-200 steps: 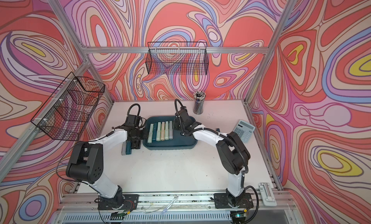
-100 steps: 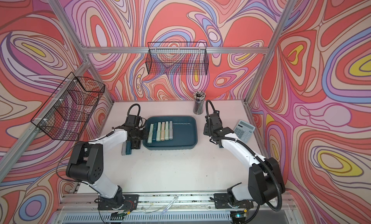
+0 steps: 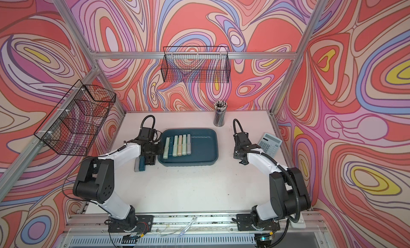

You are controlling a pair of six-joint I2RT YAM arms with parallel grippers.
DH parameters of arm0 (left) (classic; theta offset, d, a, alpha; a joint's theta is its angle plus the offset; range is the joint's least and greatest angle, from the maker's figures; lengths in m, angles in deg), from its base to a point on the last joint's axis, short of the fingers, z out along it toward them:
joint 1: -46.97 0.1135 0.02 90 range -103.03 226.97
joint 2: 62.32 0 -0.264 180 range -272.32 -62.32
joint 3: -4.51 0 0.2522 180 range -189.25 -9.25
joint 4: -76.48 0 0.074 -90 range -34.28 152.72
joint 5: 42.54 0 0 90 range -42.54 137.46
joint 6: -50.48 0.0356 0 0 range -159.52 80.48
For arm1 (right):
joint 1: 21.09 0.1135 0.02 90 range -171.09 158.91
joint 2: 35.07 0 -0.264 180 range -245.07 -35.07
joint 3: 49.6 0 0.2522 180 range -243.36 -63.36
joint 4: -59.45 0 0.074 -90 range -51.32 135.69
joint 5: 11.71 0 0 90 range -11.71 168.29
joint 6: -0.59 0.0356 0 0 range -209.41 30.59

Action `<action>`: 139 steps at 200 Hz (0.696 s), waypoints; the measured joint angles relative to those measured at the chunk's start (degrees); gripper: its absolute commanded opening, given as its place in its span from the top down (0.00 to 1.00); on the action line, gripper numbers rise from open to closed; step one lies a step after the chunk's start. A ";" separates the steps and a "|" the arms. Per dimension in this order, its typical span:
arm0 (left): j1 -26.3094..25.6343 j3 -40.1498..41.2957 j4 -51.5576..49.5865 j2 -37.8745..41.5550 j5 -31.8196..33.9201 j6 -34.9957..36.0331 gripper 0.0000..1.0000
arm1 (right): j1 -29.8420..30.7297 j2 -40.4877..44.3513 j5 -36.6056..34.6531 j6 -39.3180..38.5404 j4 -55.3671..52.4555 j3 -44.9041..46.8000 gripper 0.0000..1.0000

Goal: Put the pruning pliers into the storage box
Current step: Pick up the pruning pliers from the center of the board.

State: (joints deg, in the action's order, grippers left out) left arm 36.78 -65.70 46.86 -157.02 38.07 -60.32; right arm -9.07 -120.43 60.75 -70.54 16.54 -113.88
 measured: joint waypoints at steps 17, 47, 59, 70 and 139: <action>0.00 0.00 0.00 0.00 0.00 0.00 1.00 | -0.92 -1.07 0.04 -0.46 0.33 0.02 0.34; 0.00 0.00 0.00 0.00 0.00 0.02 1.00 | -2.47 -2.95 1.16 -1.46 2.49 0.02 0.36; 0.00 0.00 -0.02 0.00 0.00 0.02 1.00 | -2.93 -3.96 1.95 -1.92 3.54 0.02 0.38; 0.00 0.00 -0.02 0.00 0.00 0.02 1.00 | -3.23 -5.14 2.58 -2.36 4.59 0.02 0.39; 0.00 0.00 -0.02 0.00 0.02 0.02 1.00 | -4.17 -8.61 5.62 -3.45 8.96 0.02 0.61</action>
State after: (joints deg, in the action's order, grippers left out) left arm 36.78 -65.70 46.84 -157.02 38.09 -60.30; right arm -13.25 -129.04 66.36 -73.99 25.50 -113.86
